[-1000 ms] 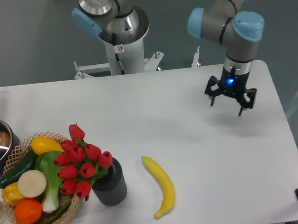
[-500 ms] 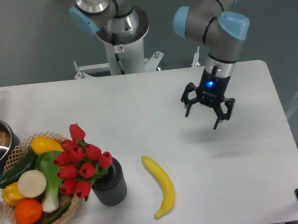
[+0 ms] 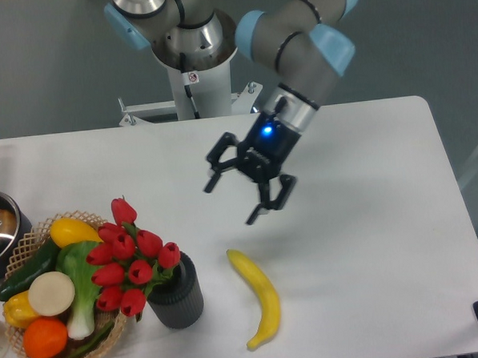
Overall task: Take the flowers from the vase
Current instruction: 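Move the open gripper toward the red tulips in the grey vase, then close the gripper around the tulip stems above the vase rim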
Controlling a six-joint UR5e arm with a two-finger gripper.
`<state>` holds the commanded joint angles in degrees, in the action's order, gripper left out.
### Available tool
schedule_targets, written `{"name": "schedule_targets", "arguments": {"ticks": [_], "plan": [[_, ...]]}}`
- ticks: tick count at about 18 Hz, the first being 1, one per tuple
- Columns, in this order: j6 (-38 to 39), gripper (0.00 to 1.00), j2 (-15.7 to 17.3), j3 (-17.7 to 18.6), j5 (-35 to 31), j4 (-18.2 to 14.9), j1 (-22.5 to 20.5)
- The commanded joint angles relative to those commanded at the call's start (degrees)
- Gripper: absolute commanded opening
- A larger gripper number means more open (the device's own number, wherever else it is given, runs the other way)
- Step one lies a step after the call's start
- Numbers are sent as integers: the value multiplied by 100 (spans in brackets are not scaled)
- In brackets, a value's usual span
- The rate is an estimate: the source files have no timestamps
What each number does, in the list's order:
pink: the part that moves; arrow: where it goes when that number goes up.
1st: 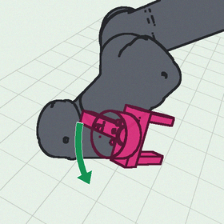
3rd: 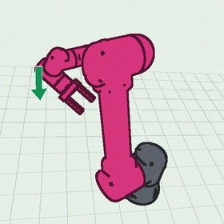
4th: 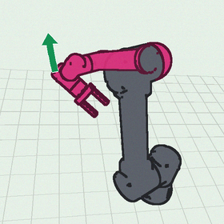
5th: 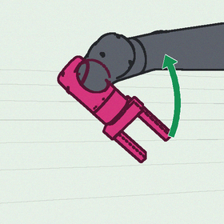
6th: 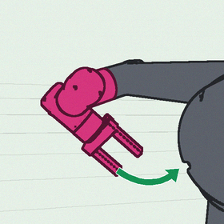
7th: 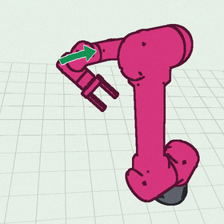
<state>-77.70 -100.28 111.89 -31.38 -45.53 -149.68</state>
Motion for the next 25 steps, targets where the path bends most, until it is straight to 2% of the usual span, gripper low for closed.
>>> {"name": "schedule_targets", "arguments": {"ticks": [2,6,10,18,20,21,22,23,24,25], "plan": [[0,100,-141,-97,105,9,114],[0,100,-764,-614,114,149,431],[18,100,-1098,-984,123,150,598],[246,100,-1205,-1029,351,149,905],[255,79,-1196,-1029,352,149,923],[281,62,-1205,-1029,352,149,932],[281,24,-1213,-1046,360,149,915],[281,5,-1214,-1055,352,149,906],[281,0,-1222,-1081,352,149,888],[281,0,-1231,-1099,352,149,871]]}}
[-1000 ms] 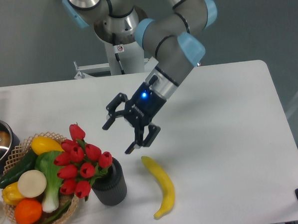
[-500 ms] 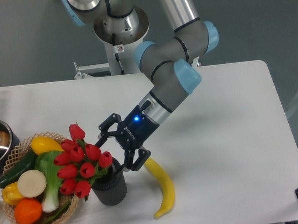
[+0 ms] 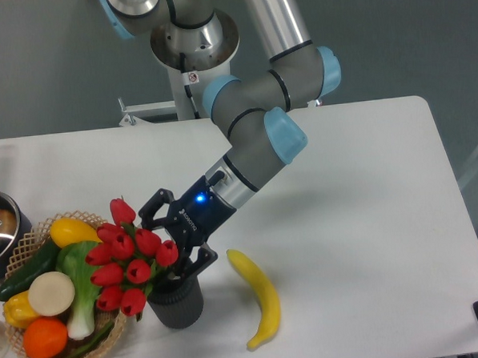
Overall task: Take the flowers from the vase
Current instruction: 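Close the gripper around the tulip stems above the vase rim, then lift the tulip bunch straight up out of the grey vase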
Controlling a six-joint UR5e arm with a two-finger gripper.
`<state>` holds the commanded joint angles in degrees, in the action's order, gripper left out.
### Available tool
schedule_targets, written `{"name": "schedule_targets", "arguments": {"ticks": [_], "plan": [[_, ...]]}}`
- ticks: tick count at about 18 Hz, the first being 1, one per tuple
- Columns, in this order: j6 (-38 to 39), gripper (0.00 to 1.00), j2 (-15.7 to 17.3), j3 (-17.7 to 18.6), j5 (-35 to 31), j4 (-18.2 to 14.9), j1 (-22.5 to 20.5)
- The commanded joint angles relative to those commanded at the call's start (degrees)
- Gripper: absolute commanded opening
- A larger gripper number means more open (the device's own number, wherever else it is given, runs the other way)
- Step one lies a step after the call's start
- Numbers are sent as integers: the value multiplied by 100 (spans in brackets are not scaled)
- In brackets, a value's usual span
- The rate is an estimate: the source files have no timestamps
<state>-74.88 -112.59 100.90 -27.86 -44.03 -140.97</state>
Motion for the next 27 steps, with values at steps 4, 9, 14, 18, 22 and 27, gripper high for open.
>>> {"name": "schedule_targets", "arguments": {"ticks": [4,9,14,18,22,27], "plan": [[26,0,79,-62,0,0,-149],[500,0,228,-211,0,0,-167],[1123,0,439,-474,61,0,-167],[1345,0,562,-580,281,0,-263],[1660,0,782,-580,474,0,-395],[1907,0,1054,-589,922,0,-615]]}}
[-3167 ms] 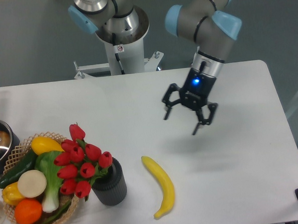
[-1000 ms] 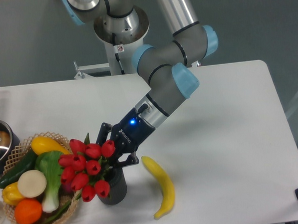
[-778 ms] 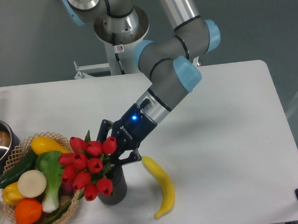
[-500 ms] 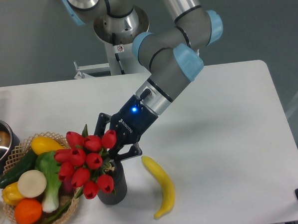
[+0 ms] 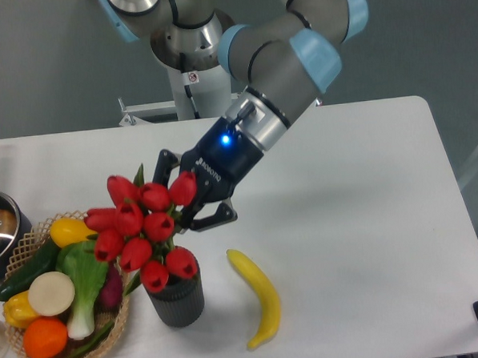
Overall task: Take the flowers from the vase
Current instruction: 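Lift the tulip bunch straight up out of the grey vase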
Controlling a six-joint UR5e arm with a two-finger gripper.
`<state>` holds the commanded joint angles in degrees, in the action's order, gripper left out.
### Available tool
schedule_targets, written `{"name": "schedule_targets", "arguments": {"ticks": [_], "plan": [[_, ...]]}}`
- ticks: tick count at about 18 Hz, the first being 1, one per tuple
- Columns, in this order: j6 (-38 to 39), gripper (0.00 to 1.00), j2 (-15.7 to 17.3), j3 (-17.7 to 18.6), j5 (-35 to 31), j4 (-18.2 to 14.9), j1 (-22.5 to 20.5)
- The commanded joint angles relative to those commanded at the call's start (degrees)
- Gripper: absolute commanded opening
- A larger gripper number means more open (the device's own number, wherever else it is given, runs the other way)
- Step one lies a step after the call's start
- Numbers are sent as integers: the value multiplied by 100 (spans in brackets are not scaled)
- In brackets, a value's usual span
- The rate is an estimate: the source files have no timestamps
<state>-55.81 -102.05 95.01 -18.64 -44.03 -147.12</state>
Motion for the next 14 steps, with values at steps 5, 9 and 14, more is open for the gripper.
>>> {"name": "schedule_targets", "arguments": {"ticks": [5,9,14], "plan": [[62,0,36,-114,53,0,-106],[342,0,27,-351,89,0,-220],[-200,0,115,-343,-453,0,-1036]]}}
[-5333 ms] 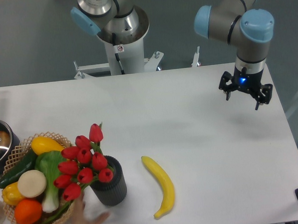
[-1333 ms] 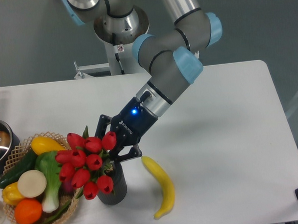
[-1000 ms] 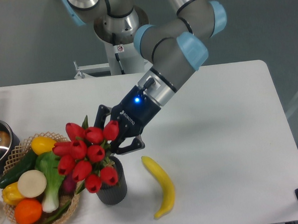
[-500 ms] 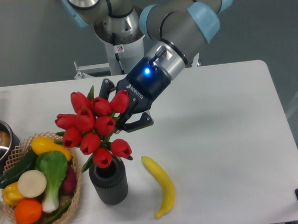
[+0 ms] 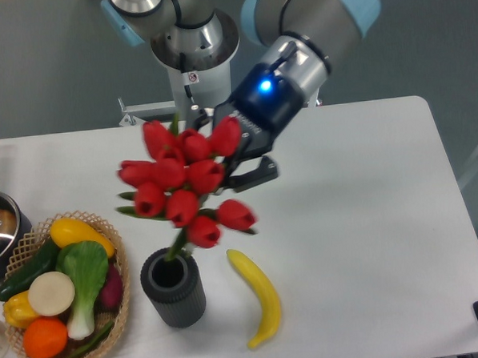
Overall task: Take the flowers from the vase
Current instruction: 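Lift the tulip bunch straight up out of the grey vase, then carry the held tulips away from the vase and hold them raised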
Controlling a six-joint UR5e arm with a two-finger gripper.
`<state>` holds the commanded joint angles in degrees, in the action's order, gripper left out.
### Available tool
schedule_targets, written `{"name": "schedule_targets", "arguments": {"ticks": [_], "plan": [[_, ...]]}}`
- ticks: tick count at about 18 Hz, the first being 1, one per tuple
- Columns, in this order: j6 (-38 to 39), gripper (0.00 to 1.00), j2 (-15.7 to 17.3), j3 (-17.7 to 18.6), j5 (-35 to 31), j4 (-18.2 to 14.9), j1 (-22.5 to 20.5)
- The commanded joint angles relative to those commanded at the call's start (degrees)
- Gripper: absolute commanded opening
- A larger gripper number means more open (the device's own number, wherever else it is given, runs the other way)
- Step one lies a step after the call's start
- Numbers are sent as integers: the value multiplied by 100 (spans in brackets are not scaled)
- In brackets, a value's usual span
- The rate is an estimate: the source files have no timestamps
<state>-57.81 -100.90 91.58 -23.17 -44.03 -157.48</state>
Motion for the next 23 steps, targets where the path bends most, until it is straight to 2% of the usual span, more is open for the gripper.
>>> {"name": "schedule_targets", "arguments": {"ticks": [3,5,10,12,15,17,19,23], "plan": [[-327,0,-43,1,-844,-9,-431],[-537,0,-236,-43,-1232,0,-730],[-1161,0,-649,-87,-1646,0,-1205],[-1250,0,-799,-131,-1795,-17,-1241],[-1189,0,-817,-123,-3066,-70,-1268],[-1145,0,-878,-88,-3613,-105,-1197],[-1005,0,-931,-96,-3869,-263,-1031],[-785,0,-1045,-140,-5079,-447,-619]]}}
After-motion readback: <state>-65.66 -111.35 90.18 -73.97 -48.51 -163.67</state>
